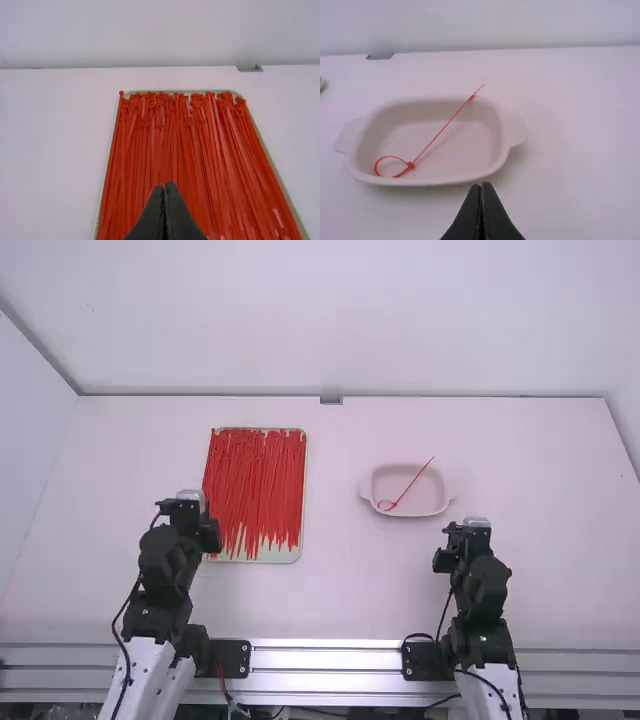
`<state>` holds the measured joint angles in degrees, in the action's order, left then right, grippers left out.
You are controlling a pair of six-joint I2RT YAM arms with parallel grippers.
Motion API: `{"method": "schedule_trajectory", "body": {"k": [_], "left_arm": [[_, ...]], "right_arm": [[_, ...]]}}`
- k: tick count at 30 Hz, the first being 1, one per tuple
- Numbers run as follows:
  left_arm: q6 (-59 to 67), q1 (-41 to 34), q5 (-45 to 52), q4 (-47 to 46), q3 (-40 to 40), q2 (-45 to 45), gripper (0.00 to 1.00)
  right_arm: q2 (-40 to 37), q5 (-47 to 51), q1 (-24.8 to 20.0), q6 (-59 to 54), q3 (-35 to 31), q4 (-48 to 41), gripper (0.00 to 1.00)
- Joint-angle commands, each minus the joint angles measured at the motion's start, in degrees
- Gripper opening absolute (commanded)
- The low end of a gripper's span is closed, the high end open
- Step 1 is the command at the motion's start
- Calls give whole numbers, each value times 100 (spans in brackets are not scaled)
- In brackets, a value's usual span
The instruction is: Fasten the cable tie
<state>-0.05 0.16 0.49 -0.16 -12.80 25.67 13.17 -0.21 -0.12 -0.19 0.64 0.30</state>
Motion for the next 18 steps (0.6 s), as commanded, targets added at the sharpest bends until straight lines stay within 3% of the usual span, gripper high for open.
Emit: {"method": "schedule_trajectory", "body": {"k": [1, 13, 18], "left_arm": [[5, -16, -49, 16, 244, -255, 0], [5, -16, -49, 16, 1275, -1286, 0], [5, -16, -49, 16, 1280, -1651, 0]], "right_arm": [[-211, 21, 12, 19, -64, -30, 0], [-1039, 21, 12, 19, -64, -30, 0], [-1317, 21, 12, 19, -64, -30, 0]]}}
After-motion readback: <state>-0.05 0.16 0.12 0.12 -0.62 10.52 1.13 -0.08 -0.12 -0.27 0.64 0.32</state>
